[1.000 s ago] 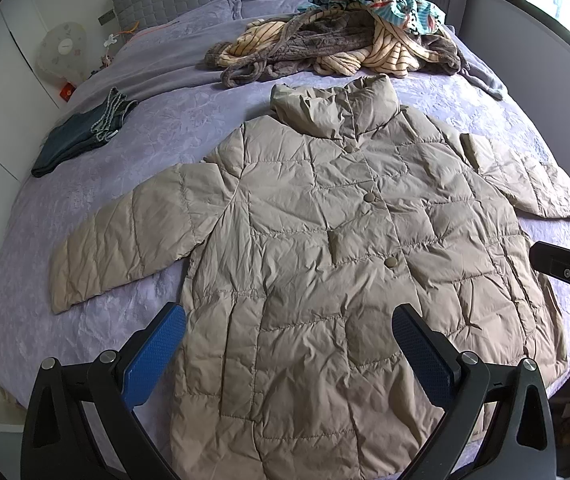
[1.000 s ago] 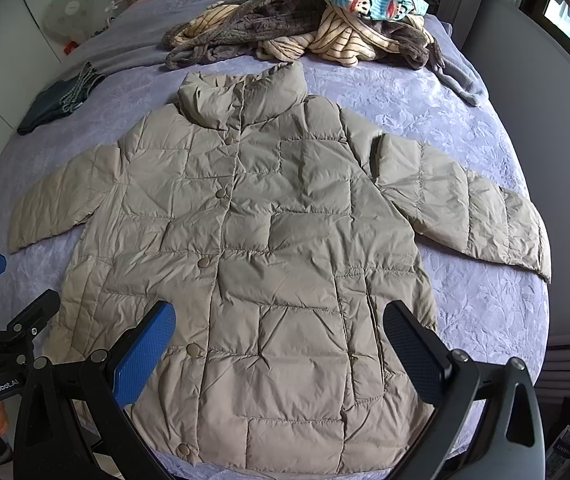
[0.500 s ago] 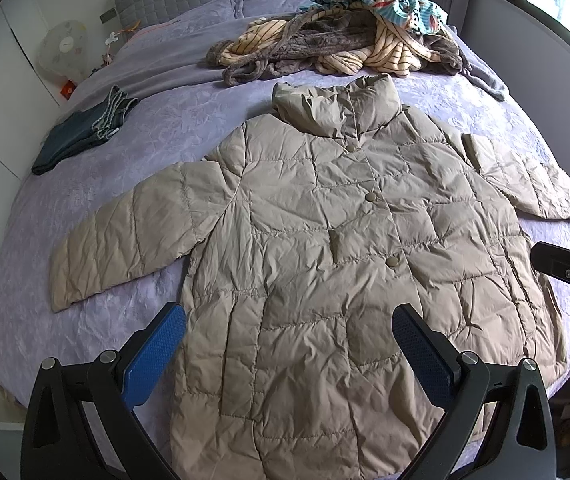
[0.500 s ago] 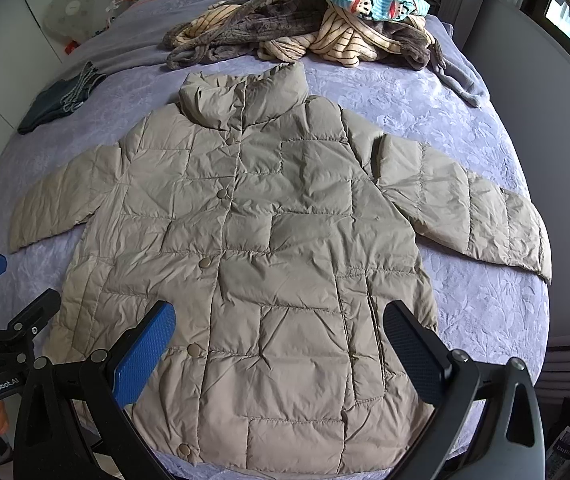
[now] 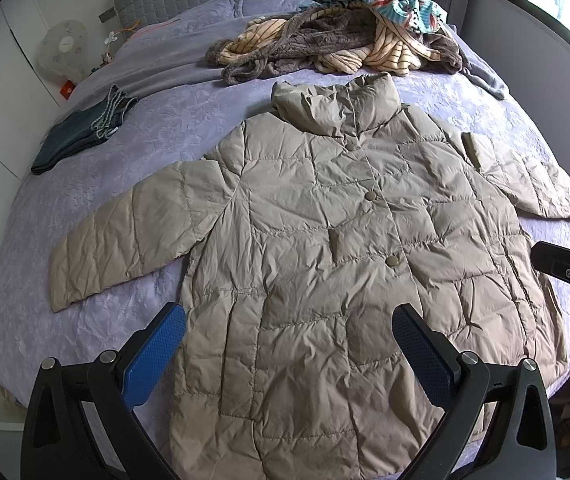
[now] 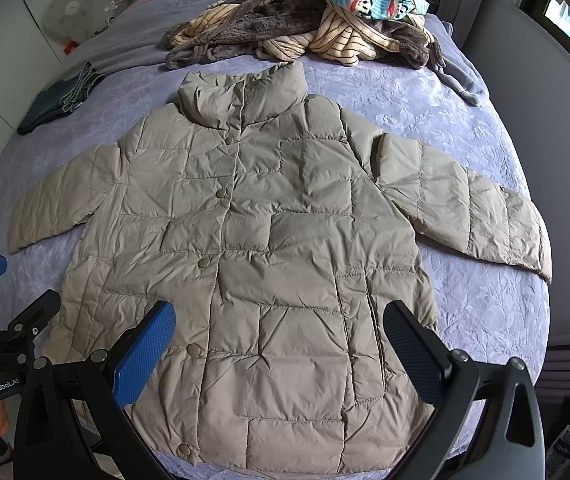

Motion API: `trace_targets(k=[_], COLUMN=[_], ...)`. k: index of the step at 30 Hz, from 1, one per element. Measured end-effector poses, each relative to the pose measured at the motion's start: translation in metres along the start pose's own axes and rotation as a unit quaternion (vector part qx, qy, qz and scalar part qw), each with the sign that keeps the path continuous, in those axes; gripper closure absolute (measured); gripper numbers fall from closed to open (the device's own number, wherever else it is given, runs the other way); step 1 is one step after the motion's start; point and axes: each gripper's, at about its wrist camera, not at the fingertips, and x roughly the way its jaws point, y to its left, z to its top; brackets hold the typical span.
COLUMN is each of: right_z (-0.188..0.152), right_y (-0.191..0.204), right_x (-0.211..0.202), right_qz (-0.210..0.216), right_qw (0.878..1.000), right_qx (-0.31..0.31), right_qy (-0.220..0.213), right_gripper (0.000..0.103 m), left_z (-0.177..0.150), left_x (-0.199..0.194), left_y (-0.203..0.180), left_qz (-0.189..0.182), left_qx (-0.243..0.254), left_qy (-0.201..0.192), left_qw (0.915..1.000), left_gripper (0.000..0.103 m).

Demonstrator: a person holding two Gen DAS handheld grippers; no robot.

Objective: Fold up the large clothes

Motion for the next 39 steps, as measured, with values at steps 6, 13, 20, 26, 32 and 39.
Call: trace_targets(k=[6, 13, 20, 26, 32, 39], right_z=[-0.0001, -0.0001, 0.0001, 0.0004, 0.0012, 0.0009], right_y=[0.0001, 0.0006, 0.0011, 0.0023, 0.0037, 0.0031], right_x=[0.0001, 0.0001, -0.0005, -0.0008, -0.0019, -0.0006], right_qz=[0.001, 0.001, 0.0, 0.001, 0.002, 0.001], right_qw=[1.0, 1.0, 1.0, 1.0, 1.0, 1.0], right_qx=[0.0, 0.0, -0.001, -0.001, -0.001, -0.001], right_qy=[0.0, 0.0, -0.001, -0.001, -0.001, -0.001], right_gripper=[0.0, 0.0, 0.0, 0.0, 0.0, 0.0], left_z=[0.0, -0.0001, 0.0002, -0.0001, 0.0002, -0.0002], left_x=[0.0, 0.0001, -0.0001, 0.0001, -0.0001, 0.0002], left_y=[0.0001, 0.0003, 0.0005, 0.0004, 0.0008, 0.0004], left_qz=[0.0, 0.0, 0.0, 0.0, -0.001, -0.002], left_qx=[0.0, 0.0, 0.0, 0.0, 0.0, 0.0], left_qy=[0.0, 0.0, 0.0, 0.0, 0.0, 0.0], left_qw=[1.0, 1.0, 1.0, 1.0, 1.0, 1.0], left_gripper=[0.0, 0.0, 0.0, 0.0, 0.0, 0.0])
